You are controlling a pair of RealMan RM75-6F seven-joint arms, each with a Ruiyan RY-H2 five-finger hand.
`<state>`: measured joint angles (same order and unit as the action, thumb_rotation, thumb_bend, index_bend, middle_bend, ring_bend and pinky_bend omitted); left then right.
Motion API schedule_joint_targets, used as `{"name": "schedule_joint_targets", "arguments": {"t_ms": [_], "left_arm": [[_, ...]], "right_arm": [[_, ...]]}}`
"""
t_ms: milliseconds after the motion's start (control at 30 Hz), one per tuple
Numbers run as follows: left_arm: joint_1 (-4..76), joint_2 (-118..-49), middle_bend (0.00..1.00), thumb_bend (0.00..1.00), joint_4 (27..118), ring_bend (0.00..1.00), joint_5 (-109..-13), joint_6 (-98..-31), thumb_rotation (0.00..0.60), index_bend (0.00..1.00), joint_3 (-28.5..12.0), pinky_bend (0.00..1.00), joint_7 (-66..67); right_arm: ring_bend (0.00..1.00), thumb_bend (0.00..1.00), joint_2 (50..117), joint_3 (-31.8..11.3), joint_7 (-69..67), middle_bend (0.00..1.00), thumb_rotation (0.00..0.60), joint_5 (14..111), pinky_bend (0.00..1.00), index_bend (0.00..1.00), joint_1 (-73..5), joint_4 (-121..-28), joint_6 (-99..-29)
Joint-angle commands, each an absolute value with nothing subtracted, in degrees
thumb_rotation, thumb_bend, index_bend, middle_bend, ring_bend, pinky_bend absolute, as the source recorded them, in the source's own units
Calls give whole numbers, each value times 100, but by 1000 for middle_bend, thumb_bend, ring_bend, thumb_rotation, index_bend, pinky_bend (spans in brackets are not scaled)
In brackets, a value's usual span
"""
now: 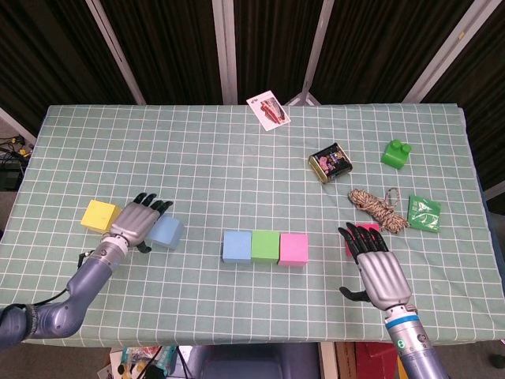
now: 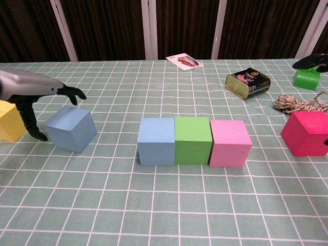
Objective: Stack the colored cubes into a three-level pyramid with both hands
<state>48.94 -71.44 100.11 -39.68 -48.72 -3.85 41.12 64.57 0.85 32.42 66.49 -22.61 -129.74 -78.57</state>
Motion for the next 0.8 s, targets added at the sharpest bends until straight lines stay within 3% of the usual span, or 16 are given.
{"name": "schedule_joint_targets", "arguments": {"t_ms": [33,367,600,800], "left_arm": [[4955,-7254,128,164,9922,0,-3958,-4900,600,0,-340,0,4075],[5063,-7630,208,287,9776,0,-4025,-5117,600,0,-297,20,3959],[5128,-7759,452,397,9764,34,-4095,-5274,600,65,-273,82,3969],[5142,-7737,486,397,9912,55,-4031,-5522,600,83,-416,100,3895]], "right_arm": [[0,168,6460,75,3242,0,600,6657,0,0,-2251,-12973,-7837],[0,168,6473,31,3239,0,600,6723,0,0,-2197,-12992,-7794],[0,167,6440,-6,3205,0,600,6745,0,0,-2161,-13023,-7764],[0,167,6423,-40,3181,0,600,6744,0,0,-2144,-13017,-7738]]}}
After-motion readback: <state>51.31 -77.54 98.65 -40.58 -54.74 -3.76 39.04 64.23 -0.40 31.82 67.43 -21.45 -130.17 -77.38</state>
